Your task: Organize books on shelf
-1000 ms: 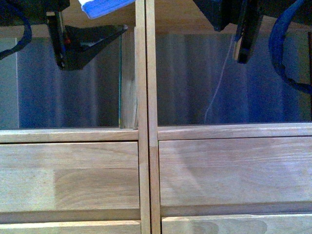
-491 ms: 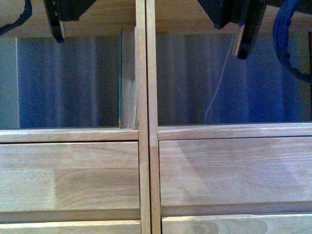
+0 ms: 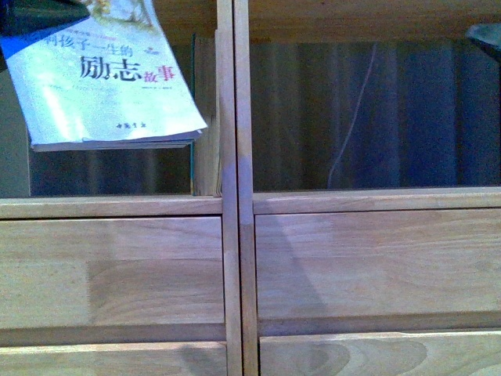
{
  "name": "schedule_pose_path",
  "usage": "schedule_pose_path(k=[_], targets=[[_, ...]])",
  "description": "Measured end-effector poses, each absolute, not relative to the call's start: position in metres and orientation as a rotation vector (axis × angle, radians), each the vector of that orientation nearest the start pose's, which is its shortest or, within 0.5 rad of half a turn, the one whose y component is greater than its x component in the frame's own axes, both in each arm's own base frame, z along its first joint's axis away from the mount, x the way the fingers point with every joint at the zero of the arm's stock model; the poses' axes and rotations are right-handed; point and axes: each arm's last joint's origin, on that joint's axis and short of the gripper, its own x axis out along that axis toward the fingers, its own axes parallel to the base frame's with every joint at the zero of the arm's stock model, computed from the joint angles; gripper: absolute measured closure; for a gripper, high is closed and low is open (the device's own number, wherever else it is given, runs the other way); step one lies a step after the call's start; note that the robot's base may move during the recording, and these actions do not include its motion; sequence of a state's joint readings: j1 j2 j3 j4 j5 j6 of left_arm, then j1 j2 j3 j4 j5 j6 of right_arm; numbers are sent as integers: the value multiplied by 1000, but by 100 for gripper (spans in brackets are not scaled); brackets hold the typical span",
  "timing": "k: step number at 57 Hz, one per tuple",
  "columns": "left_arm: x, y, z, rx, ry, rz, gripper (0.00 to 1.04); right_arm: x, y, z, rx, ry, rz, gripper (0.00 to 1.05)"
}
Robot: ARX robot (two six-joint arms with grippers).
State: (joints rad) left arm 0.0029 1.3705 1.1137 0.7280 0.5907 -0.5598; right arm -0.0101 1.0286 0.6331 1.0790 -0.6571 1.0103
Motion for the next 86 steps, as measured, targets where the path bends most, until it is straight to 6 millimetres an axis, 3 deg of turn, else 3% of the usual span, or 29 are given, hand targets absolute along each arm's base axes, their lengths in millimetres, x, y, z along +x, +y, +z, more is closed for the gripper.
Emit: schedule_pose_path(k=[2,12,28,35,41,48,60,71,86], targets=[[312,-11,398,-366,-290,-606,98,198,4,343,692,-275,842,7],[350,-3,396,-188,-337,-400,98,177,-12,328,551,-211,708,7],[393,-18,411,15,-378,-315,98,146,-11,294,258,-183,544,7],[408,-26,418,82,-399,-291,98,142,-10,291,175,-209,519,7],[423,-32,418,128,-404,-273,98,139,-1,293,146,-141,263,19],[442,-37,412,167,-389,-245,98,134,0,264,72,-12,34,38],[464,-46,401,184,-377,-230,98,128,0,232,23,15,1,70],[468,-59,399,177,-376,-225,98,122,0,216,11,6,1,99],[466,-79,398,240,-371,-204,98,116,0,197,6,11,1,102]])
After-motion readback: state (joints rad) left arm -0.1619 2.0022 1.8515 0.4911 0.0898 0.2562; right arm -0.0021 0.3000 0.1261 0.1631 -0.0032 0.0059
